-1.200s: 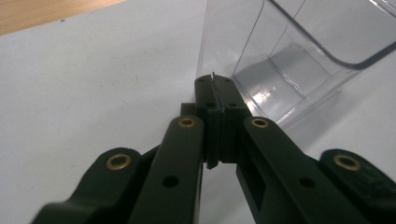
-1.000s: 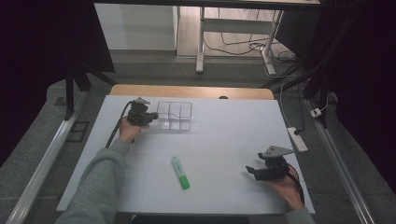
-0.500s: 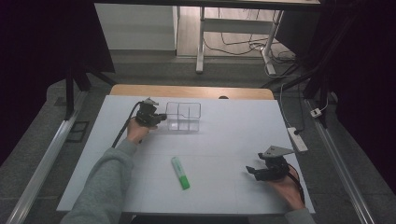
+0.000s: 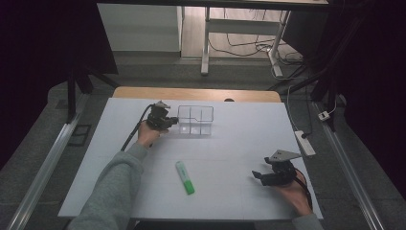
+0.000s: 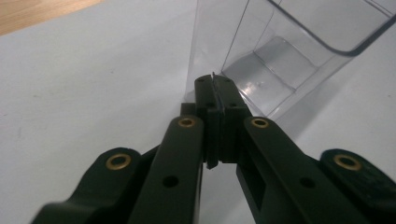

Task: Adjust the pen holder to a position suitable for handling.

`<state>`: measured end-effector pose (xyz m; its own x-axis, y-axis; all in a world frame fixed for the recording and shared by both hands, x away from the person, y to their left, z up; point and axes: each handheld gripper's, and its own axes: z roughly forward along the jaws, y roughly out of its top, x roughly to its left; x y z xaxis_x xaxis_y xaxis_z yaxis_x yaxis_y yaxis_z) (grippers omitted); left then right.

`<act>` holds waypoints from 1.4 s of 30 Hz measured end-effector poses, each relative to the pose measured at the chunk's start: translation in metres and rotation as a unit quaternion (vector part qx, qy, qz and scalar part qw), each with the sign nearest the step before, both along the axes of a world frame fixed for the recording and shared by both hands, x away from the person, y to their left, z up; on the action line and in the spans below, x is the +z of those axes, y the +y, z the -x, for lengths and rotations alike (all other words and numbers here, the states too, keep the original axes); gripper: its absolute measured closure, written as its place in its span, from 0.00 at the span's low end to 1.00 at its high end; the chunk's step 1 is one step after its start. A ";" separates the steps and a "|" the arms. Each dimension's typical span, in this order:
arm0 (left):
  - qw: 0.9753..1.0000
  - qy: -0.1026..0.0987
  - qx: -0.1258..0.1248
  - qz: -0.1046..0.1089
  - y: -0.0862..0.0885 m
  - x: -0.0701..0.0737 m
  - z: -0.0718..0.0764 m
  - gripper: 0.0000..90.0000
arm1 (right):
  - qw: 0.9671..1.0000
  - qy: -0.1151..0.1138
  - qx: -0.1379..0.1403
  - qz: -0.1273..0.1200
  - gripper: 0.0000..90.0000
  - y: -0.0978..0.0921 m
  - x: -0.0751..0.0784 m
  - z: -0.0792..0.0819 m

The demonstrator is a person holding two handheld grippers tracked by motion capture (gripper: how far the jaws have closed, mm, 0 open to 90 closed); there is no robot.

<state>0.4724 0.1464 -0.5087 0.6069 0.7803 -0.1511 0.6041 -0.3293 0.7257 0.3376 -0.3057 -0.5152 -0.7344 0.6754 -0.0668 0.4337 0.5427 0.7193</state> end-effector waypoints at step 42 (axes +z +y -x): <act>0.997 -0.040 -0.064 -0.027 0.036 0.011 0.112 0.43 | 1.000 -0.002 0.006 -0.002 0.25 0.000 0.002 0.003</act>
